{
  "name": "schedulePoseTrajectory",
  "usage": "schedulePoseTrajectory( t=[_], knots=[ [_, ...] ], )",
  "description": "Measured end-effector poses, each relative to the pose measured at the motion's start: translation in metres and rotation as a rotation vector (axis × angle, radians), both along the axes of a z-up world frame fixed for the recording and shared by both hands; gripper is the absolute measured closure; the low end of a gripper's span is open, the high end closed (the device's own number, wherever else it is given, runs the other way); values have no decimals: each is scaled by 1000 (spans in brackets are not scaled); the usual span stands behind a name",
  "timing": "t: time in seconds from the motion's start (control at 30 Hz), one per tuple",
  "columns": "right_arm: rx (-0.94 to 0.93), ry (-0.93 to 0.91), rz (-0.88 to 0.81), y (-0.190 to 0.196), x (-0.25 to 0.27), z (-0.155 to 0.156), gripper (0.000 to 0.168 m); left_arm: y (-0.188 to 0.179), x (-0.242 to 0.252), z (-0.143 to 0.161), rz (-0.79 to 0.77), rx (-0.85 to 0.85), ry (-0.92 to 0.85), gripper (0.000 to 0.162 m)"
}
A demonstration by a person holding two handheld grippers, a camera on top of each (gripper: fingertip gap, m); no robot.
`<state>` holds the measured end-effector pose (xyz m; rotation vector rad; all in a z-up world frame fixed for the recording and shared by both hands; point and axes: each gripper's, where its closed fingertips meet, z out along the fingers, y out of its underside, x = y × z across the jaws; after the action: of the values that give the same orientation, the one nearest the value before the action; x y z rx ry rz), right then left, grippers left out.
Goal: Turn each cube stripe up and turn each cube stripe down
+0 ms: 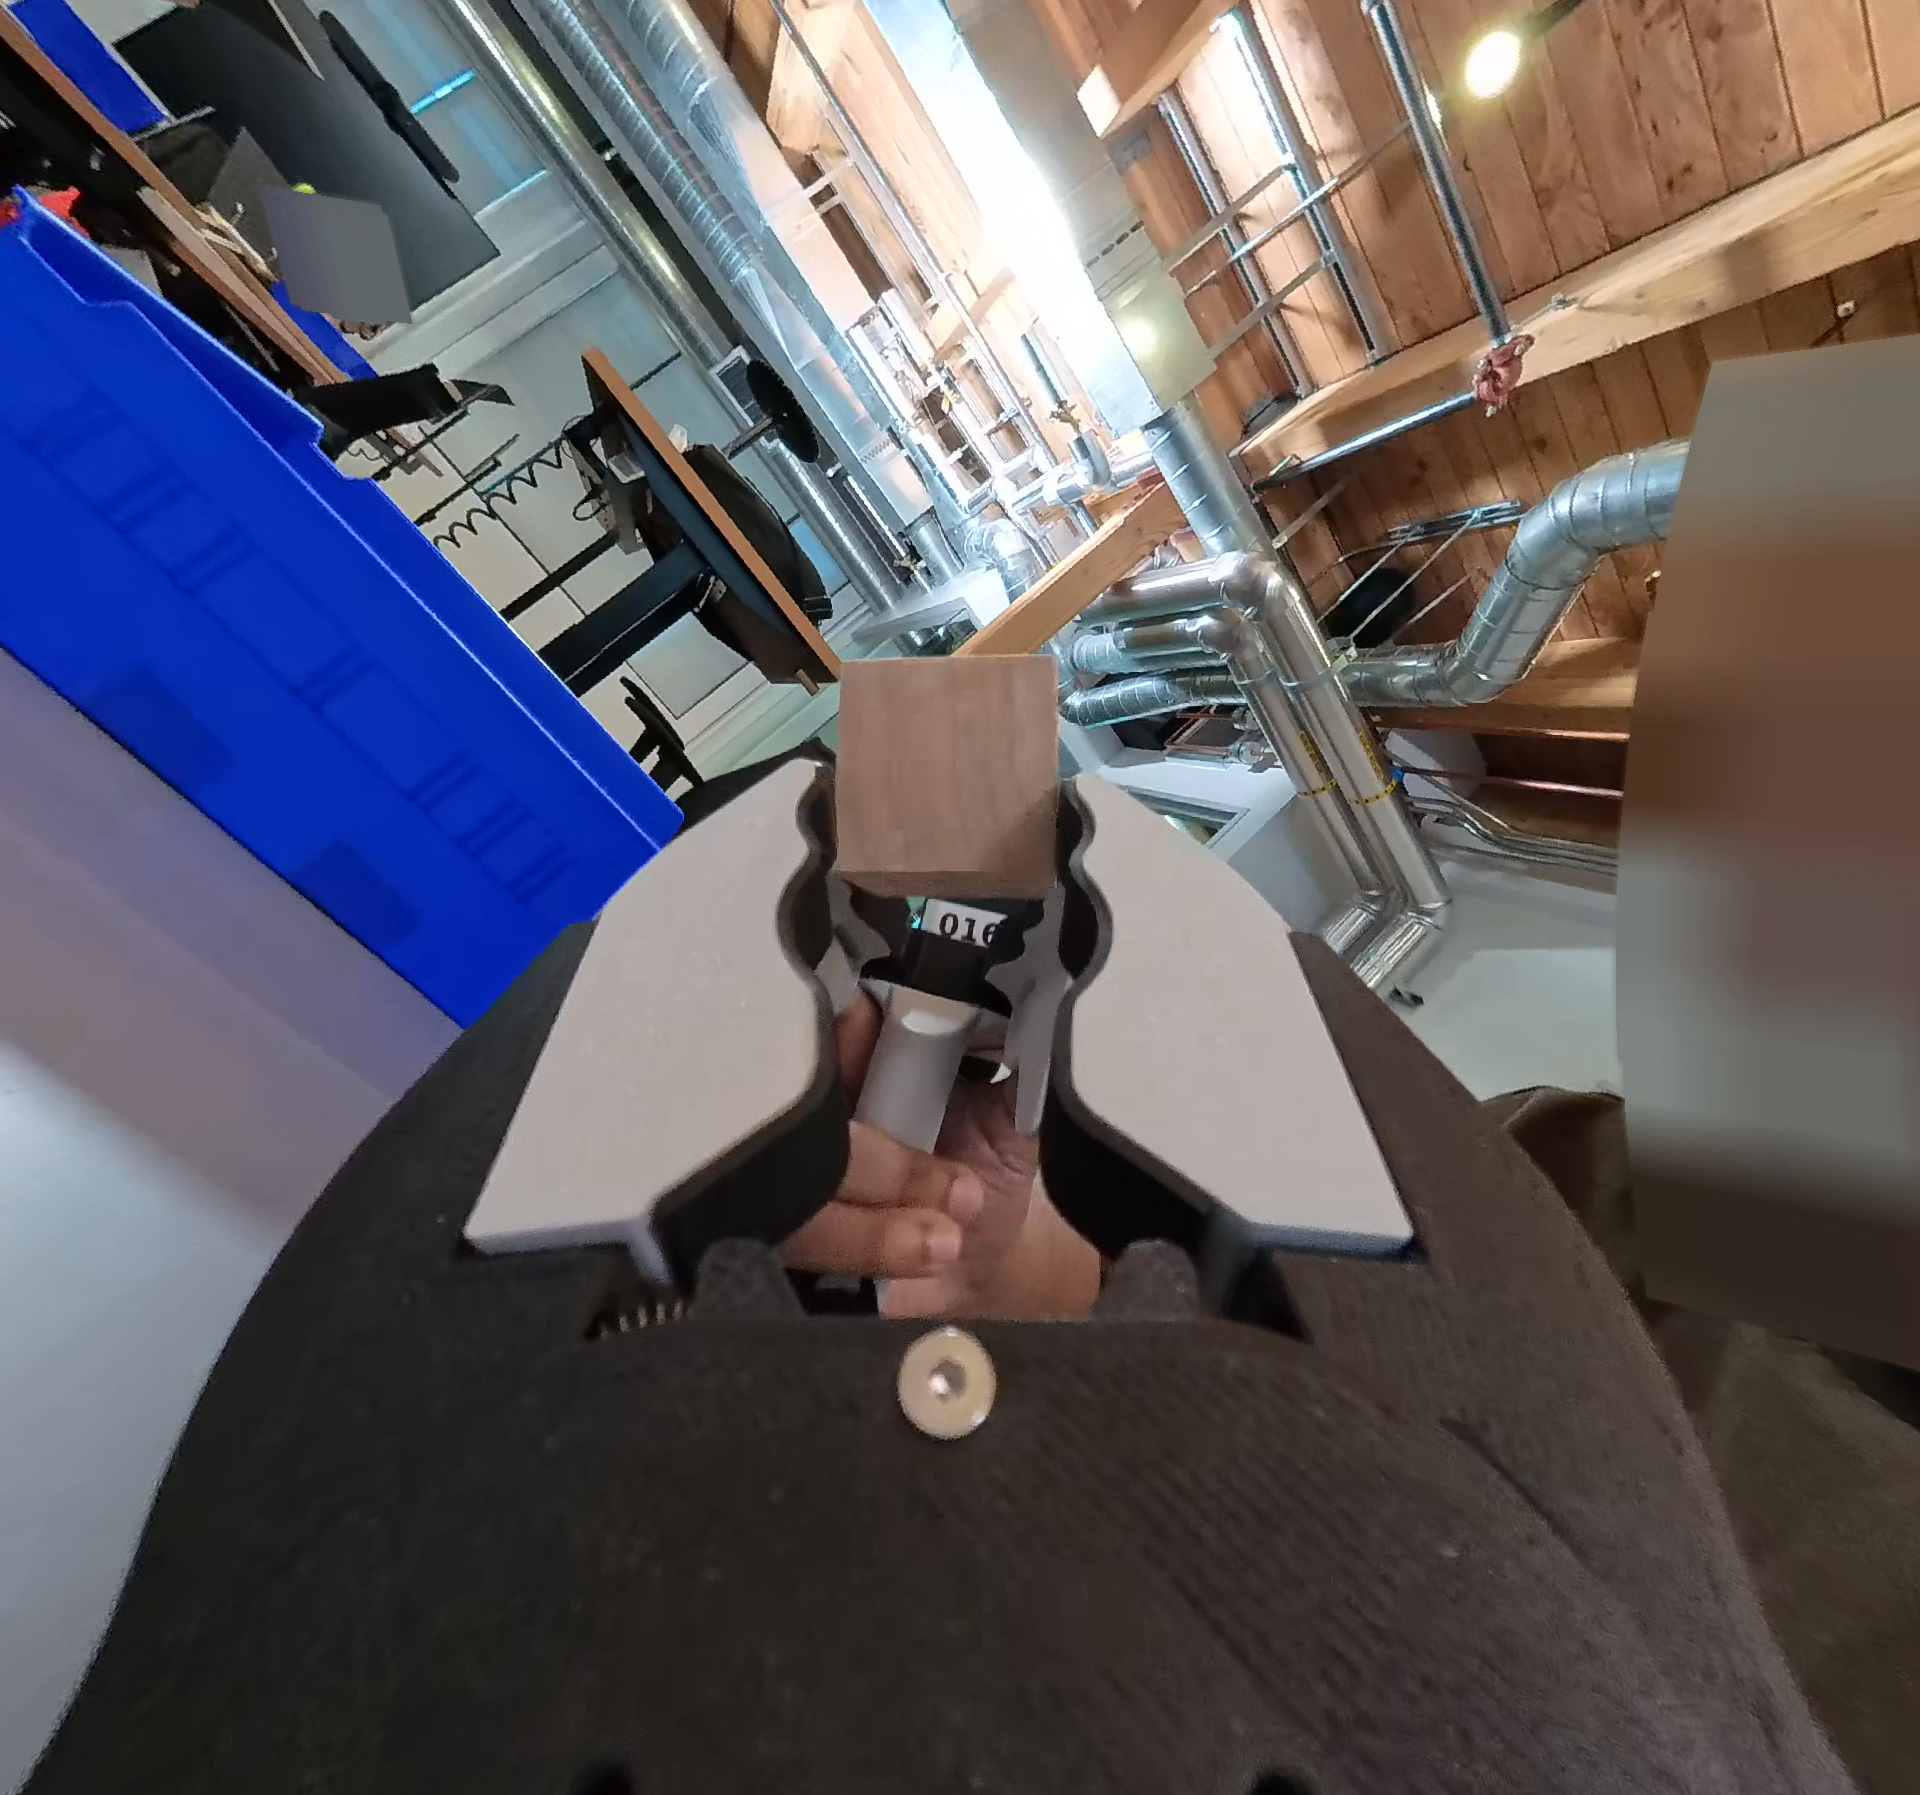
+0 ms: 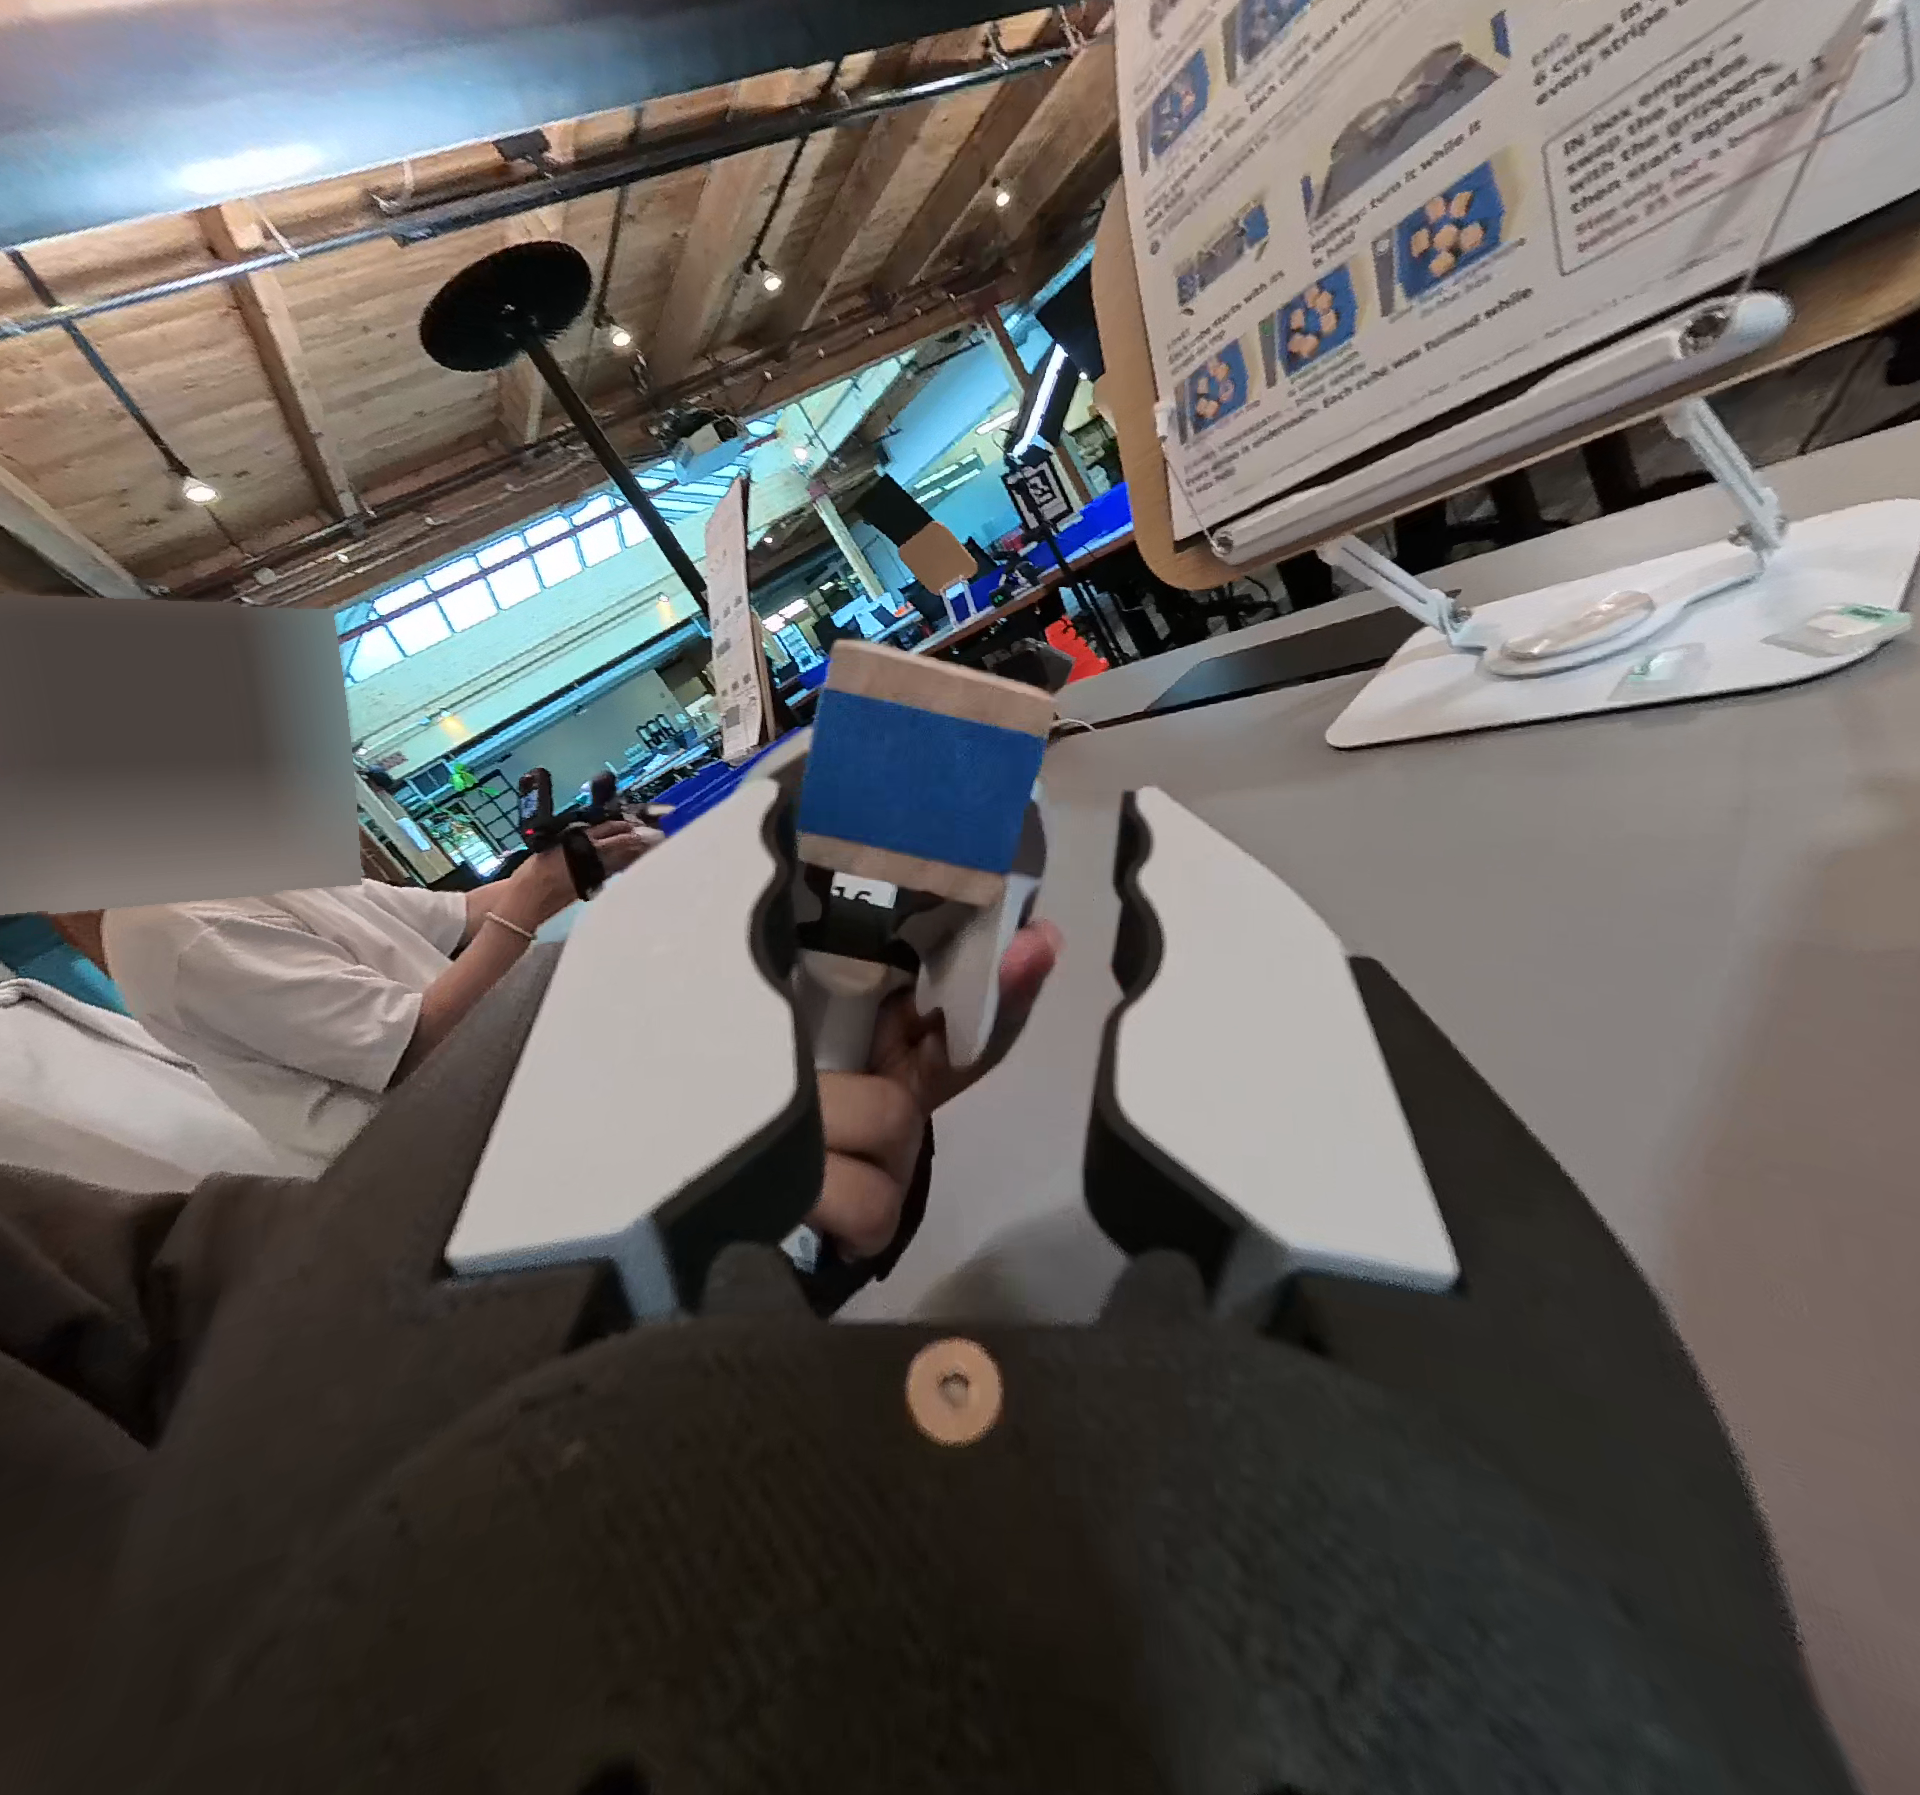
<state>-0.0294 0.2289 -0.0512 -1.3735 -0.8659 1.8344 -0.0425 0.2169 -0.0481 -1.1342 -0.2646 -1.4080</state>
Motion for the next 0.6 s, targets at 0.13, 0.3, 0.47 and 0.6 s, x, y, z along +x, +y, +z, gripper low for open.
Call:
schedulePoseTrajectory(
  t=[0.13,0.3,0.47,0.6],
  knots=[
    [-34,-31,25,-5,-4,-6,108,1,-4,0,36,-8,12,122],
    [-106,-22,66,-8,-3,-7,124,3,-1,-3,44,-18,27,121],
    [-126,4,69,0,1,0,125,4,7,-9,-4,-29,31,122],
    [-100,14,23,14,7,9,126,6,13,-14,-49,-52,23,125]
  ],
)
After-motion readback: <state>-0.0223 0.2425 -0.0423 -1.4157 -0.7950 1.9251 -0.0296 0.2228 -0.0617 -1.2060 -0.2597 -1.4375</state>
